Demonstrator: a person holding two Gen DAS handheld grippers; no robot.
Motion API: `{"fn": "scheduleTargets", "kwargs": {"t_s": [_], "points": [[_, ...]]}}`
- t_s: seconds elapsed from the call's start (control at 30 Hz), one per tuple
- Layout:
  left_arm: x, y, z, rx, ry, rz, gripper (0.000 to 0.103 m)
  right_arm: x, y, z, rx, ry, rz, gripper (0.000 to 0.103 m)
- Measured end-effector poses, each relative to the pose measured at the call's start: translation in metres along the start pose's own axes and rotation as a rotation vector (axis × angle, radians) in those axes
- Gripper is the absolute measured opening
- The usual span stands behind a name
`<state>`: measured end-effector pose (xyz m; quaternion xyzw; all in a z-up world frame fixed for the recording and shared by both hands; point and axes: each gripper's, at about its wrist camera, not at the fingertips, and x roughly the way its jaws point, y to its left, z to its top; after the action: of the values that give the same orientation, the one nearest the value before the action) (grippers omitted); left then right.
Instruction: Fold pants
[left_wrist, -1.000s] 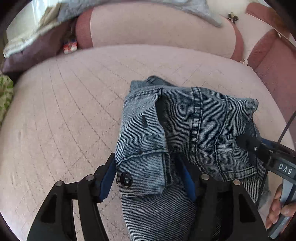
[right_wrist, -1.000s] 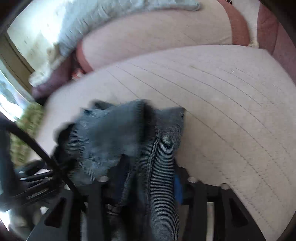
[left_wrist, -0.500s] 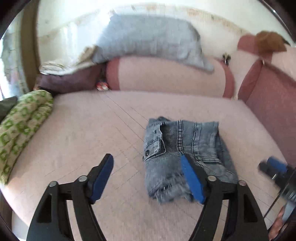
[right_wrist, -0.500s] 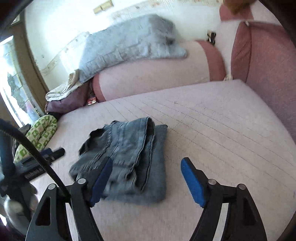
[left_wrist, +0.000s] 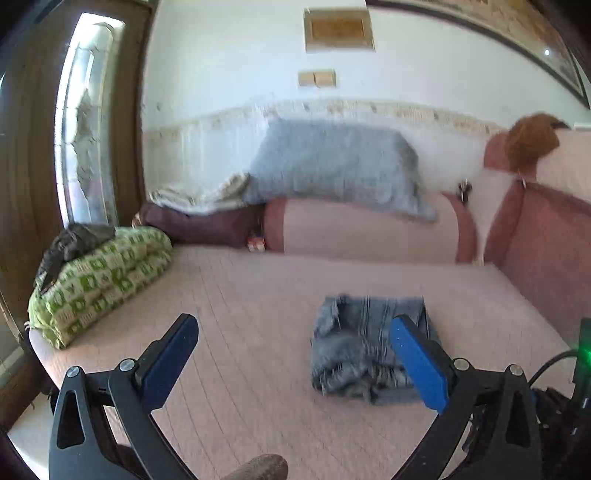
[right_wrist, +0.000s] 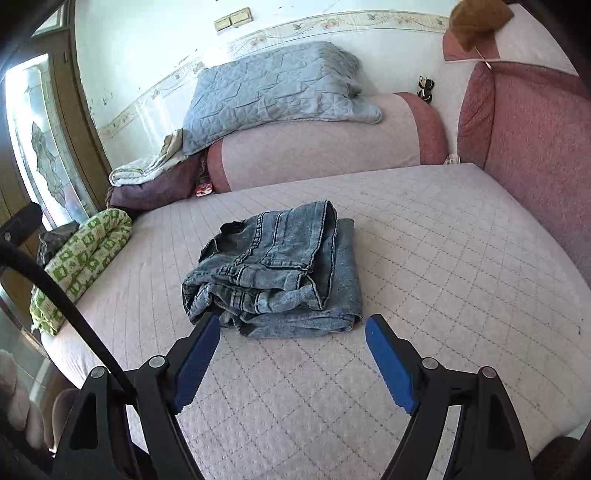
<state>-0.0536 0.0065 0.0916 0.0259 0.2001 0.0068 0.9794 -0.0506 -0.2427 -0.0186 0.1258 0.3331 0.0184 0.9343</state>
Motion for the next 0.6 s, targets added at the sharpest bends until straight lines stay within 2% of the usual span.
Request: {"fn": "scheduleTargets", "kwargs": {"t_s": [0.13, 0.23, 0.43, 0.6], "points": [[0.031, -0.007, -0.022, 0.06, 0.159, 0.06, 0.103, 0.011, 0.003, -0.014, 0.005, 0.065, -0.003, 0.087], [0.046, -0.005, -0.038, 0.063, 0.229, 0.059, 0.103, 0.019, 0.008, -0.025, -0.017, 0.103, -0.008, 0.087], [0.058, 0.0, -0.054, 0.019, 0.318, 0.028, 0.103, 0.028, 0.019, -0.032, -0.063, 0.132, -0.016, 0.087], [0.064, 0.005, -0.058, 0.006, 0.348, 0.027, 0.103, 0.037, 0.022, -0.037, -0.072, 0.166, -0.021, 0.087]]}}
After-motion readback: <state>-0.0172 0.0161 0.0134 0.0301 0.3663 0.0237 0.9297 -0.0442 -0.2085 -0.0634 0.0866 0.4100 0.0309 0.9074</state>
